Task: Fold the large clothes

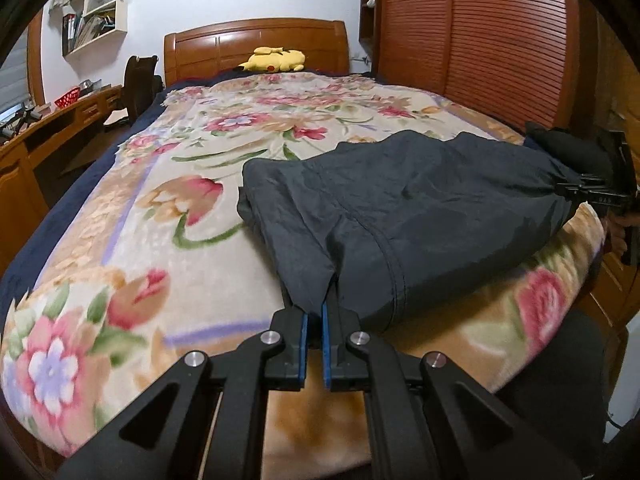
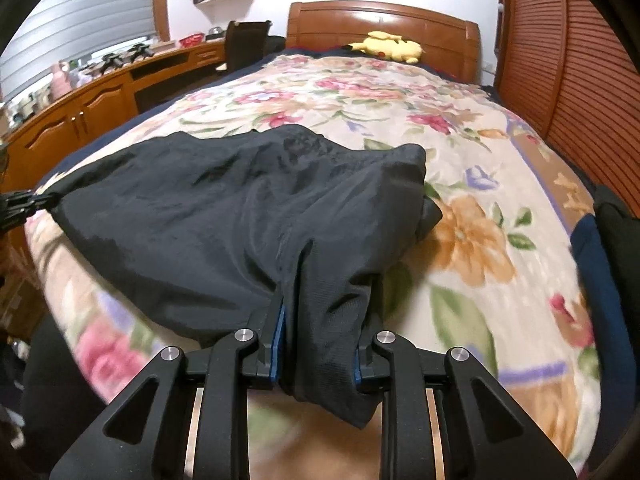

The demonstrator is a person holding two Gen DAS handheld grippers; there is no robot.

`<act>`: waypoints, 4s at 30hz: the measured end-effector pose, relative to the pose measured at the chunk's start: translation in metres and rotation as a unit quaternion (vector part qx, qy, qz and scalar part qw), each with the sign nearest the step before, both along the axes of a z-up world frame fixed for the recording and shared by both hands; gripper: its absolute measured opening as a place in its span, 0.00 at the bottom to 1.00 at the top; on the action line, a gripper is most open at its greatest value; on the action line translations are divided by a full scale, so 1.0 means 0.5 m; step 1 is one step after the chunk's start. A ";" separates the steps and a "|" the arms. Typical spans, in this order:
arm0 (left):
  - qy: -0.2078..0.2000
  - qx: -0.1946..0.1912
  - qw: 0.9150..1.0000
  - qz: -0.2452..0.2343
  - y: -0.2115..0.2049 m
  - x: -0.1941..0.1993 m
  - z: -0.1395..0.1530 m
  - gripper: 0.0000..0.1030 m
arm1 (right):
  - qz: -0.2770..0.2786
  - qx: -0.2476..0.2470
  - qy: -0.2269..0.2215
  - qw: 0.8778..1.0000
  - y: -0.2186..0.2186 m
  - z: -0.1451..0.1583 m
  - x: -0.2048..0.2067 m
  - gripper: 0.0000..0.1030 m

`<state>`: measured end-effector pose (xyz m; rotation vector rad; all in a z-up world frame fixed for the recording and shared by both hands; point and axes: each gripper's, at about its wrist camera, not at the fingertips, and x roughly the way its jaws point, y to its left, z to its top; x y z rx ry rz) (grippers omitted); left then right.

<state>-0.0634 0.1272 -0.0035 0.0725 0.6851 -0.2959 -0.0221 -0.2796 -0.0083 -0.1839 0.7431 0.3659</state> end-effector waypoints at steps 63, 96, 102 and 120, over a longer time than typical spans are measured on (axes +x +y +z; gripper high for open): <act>0.024 -0.038 0.993 0.111 0.012 -0.021 -0.117 0.77 | 0.044 -0.021 -0.028 0.998 0.289 -0.113 -0.018 0.80; -0.120 0.033 0.992 -0.003 -0.228 0.028 0.170 0.04 | 0.012 -0.004 -0.033 0.999 0.211 -0.084 -0.027 0.80; -0.137 0.052 0.988 -0.051 -0.350 0.036 0.215 0.04 | -0.027 0.006 -0.063 0.998 0.144 -0.033 -0.036 0.80; -0.085 0.036 0.986 -0.135 -0.558 0.071 0.188 0.02 | -0.100 0.066 -0.091 0.989 -0.012 0.052 -0.065 0.77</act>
